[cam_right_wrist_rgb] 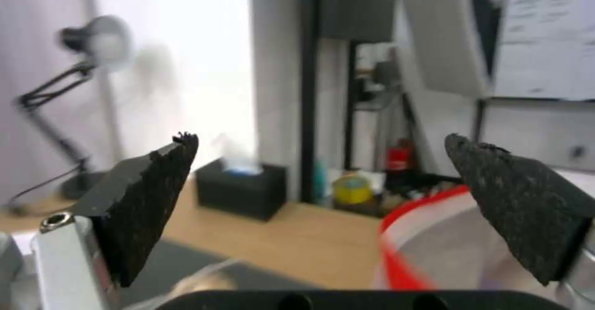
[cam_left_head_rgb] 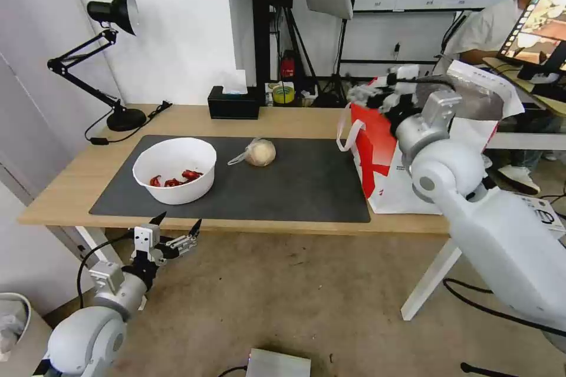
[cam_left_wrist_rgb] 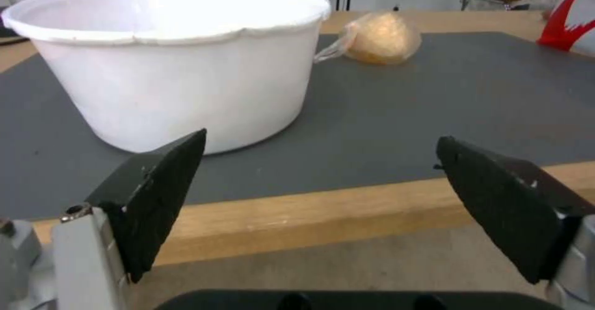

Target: Pick up the trash from the table and place it into the takeout bag.

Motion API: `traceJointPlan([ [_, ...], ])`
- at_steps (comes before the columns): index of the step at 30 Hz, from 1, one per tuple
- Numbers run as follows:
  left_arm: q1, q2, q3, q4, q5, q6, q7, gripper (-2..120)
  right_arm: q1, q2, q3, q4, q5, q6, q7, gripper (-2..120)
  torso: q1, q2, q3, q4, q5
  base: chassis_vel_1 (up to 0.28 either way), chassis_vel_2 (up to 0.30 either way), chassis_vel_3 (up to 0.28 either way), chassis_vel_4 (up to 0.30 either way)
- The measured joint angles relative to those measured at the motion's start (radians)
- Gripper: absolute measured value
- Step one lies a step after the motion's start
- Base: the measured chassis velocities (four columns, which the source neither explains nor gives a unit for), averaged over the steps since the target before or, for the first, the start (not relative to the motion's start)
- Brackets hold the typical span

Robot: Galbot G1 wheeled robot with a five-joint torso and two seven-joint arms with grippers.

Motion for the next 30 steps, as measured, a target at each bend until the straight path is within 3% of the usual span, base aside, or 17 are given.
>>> traceJointPlan([
  [6,-0.014,0.002,0.008,-0.001,-0.001,-0.001,0.000,100,-0.214,-0.066,0.080,0.099,0.025,0.005,-0.069,100,0.000,0.000,0.000,-0.0007,0.0005,0.000,0.000,0.000,0.000],
  [15,-0.011,0.000,0.003,-0.009,-0.001,-0.002,0.000,100,-0.422,-0.086,0.153,0.157,0.013,0.023,-0.083,100,0.000,0.000,0.000,-0.0002,0.0002,0.000,0.000,0.000,0.000],
  [23,-0.010,0.000,0.005,-0.007,-0.002,-0.004,0.000,100,-0.698,-0.007,0.215,0.128,-0.144,0.136,-0.132,100,0.000,0.000,0.000,-0.0003,0.0002,0.000,0.000,0.000,0.000],
  [30,-0.007,0.006,0.001,-0.006,-0.003,-0.006,0.001,100,-0.767,0.047,0.217,0.094,-0.228,0.220,-0.138,100,0.000,0.000,0.000,-0.0003,0.0003,0.000,0.000,0.000,0.000],
])
